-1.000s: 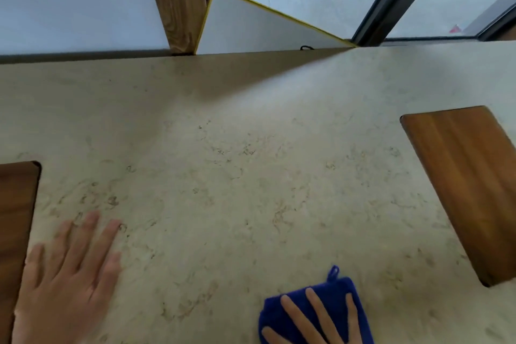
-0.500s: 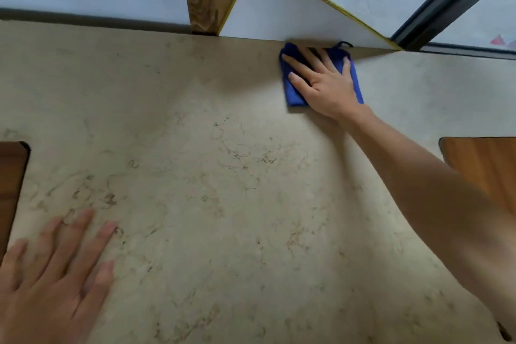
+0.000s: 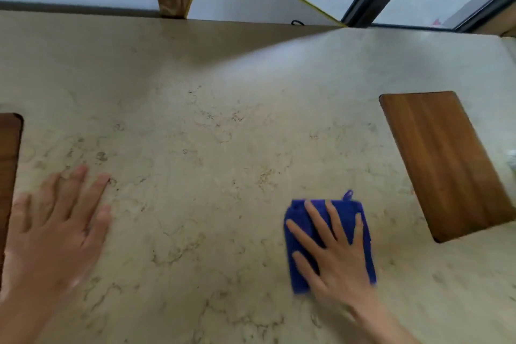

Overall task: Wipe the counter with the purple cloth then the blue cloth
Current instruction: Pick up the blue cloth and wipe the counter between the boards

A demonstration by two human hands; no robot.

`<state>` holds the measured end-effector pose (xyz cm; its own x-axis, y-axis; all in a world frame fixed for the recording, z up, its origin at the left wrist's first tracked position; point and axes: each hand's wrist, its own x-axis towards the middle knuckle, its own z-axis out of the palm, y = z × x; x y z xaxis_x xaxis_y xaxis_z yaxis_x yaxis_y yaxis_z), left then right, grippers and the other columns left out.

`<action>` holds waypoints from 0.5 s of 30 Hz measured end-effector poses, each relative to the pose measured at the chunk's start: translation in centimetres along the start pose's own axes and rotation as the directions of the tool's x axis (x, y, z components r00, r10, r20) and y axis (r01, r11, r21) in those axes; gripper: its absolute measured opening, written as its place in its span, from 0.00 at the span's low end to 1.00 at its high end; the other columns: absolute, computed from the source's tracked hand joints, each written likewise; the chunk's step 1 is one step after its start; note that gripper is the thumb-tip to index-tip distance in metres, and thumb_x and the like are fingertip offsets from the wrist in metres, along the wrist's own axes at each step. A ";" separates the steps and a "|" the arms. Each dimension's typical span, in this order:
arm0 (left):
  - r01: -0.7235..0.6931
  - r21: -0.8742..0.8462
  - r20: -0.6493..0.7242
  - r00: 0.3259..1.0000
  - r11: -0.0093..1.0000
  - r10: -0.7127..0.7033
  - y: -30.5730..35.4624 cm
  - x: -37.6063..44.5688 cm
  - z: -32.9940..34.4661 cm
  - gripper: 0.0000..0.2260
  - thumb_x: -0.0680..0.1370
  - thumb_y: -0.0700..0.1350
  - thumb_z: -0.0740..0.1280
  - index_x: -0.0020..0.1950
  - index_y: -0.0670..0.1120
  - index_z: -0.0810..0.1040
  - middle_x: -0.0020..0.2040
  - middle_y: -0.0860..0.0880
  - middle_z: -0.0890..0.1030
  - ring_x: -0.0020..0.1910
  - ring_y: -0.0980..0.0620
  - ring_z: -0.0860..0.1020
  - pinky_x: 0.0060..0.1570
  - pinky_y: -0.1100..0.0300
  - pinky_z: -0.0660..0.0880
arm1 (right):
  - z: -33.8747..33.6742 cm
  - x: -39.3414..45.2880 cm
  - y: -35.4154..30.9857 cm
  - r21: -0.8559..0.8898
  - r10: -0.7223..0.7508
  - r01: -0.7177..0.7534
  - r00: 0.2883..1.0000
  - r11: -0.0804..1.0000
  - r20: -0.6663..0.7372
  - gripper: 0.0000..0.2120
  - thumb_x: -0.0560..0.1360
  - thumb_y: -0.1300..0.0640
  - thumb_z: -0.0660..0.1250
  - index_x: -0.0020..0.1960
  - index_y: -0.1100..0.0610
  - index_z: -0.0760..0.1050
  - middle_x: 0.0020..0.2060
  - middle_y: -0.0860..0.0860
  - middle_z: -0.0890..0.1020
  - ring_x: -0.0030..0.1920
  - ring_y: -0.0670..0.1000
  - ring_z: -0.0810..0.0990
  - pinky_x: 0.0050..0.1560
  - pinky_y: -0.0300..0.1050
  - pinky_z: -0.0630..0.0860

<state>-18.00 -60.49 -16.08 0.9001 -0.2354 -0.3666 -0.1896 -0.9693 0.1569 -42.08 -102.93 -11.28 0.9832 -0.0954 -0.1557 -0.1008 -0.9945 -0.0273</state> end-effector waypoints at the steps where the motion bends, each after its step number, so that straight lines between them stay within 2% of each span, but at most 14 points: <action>1: -0.022 0.025 -0.005 1.000 0.999 0.022 0.2 0.0 0.0 0.28 0.81 0.63 0.42 0.82 0.63 0.49 0.85 0.58 0.45 0.84 0.48 0.48 0.79 0.34 0.53 | 1.0 -3.7 -2.0 -0.037 -0.039 0.041 0.998 0.998 0.039 0.27 0.79 0.32 0.51 0.78 0.31 0.57 0.83 0.45 0.55 0.83 0.59 0.52 0.68 0.84 0.55; 3: -0.007 0.030 -0.047 0.999 1.000 0.008 1.2 -0.3 -0.5 0.27 0.81 0.63 0.42 0.82 0.64 0.48 0.84 0.60 0.44 0.84 0.52 0.45 0.81 0.39 0.45 | 2.4 -7.7 -5.7 -0.112 -0.086 0.095 0.993 0.989 0.082 0.28 0.77 0.28 0.53 0.76 0.30 0.59 0.83 0.46 0.54 0.83 0.60 0.51 0.66 0.87 0.55; 5: 0.022 0.024 -0.112 0.994 0.999 -0.019 2.4 -1.2 -1.2 0.27 0.81 0.64 0.42 0.81 0.66 0.48 0.84 0.62 0.44 0.81 0.59 0.40 0.79 0.52 0.33 | 2.6 -7.4 -7.7 -0.103 -0.044 0.051 0.997 0.993 0.067 0.28 0.77 0.28 0.52 0.76 0.29 0.59 0.83 0.45 0.52 0.83 0.60 0.50 0.66 0.87 0.52; 6: 0.030 0.038 -0.134 0.991 0.999 -0.025 2.8 -1.6 -1.6 0.27 0.82 0.64 0.42 0.81 0.65 0.48 0.84 0.61 0.44 0.80 0.60 0.38 0.78 0.56 0.31 | 2.1 -5.8 -8.3 -0.062 -0.016 0.019 0.999 0.998 0.041 0.27 0.78 0.29 0.51 0.76 0.28 0.58 0.83 0.44 0.53 0.83 0.59 0.50 0.67 0.87 0.51; 7: 0.028 0.063 -0.162 0.987 0.998 -0.018 3.0 -1.9 -1.7 0.27 0.82 0.63 0.43 0.82 0.64 0.48 0.84 0.61 0.44 0.80 0.60 0.37 0.77 0.56 0.30 | 1.4 -3.6 -8.8 -0.015 0.000 0.001 1.000 1.000 0.019 0.26 0.79 0.30 0.50 0.76 0.28 0.57 0.83 0.43 0.53 0.82 0.58 0.52 0.68 0.86 0.52; 9: 0.012 0.109 -0.202 0.979 0.994 0.011 2.8 -2.1 -1.9 0.27 0.82 0.62 0.44 0.82 0.63 0.48 0.85 0.59 0.46 0.80 0.59 0.37 0.79 0.53 0.36 | 0.0 2.2 -9.6 0.064 -0.013 0.015 1.000 0.998 -0.027 0.24 0.81 0.32 0.49 0.77 0.29 0.57 0.82 0.42 0.57 0.82 0.58 0.56 0.68 0.85 0.52; 11: 0.002 0.123 -0.235 0.972 0.992 0.027 3.0 -2.3 -2.0 0.27 0.82 0.62 0.43 0.82 0.63 0.47 0.85 0.58 0.47 0.82 0.57 0.42 0.80 0.50 0.42 | -1.4 9.6 -9.8 0.108 -0.010 0.021 0.995 0.994 -0.098 0.22 0.81 0.34 0.51 0.76 0.29 0.60 0.81 0.42 0.62 0.81 0.57 0.59 0.69 0.83 0.52; 13: -0.010 0.112 -0.259 0.965 0.994 0.039 3.1 -2.4 -1.8 0.26 0.82 0.62 0.43 0.82 0.64 0.47 0.85 0.57 0.48 0.83 0.52 0.50 0.80 0.47 0.46 | -3.0 16.9 -9.7 0.127 0.002 0.012 0.994 0.992 -0.108 0.23 0.81 0.34 0.51 0.75 0.28 0.58 0.81 0.42 0.60 0.82 0.56 0.55 0.70 0.83 0.48; 15: -0.017 0.095 -0.257 0.966 0.995 0.041 3.4 -2.5 -1.9 0.26 0.82 0.62 0.42 0.81 0.65 0.45 0.85 0.57 0.49 0.83 0.48 0.53 0.79 0.43 0.49 | -3.9 21.7 -9.4 0.146 0.004 0.001 0.999 0.989 -0.038 0.24 0.81 0.34 0.47 0.76 0.27 0.52 0.83 0.42 0.53 0.83 0.55 0.47 0.71 0.83 0.40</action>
<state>-20.10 -63.06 -12.88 0.9621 -0.2484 -0.1123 -0.2410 -0.9676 0.0752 -19.18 -95.85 -10.52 0.9878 -0.1011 -0.1184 -0.1206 -0.9779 -0.1709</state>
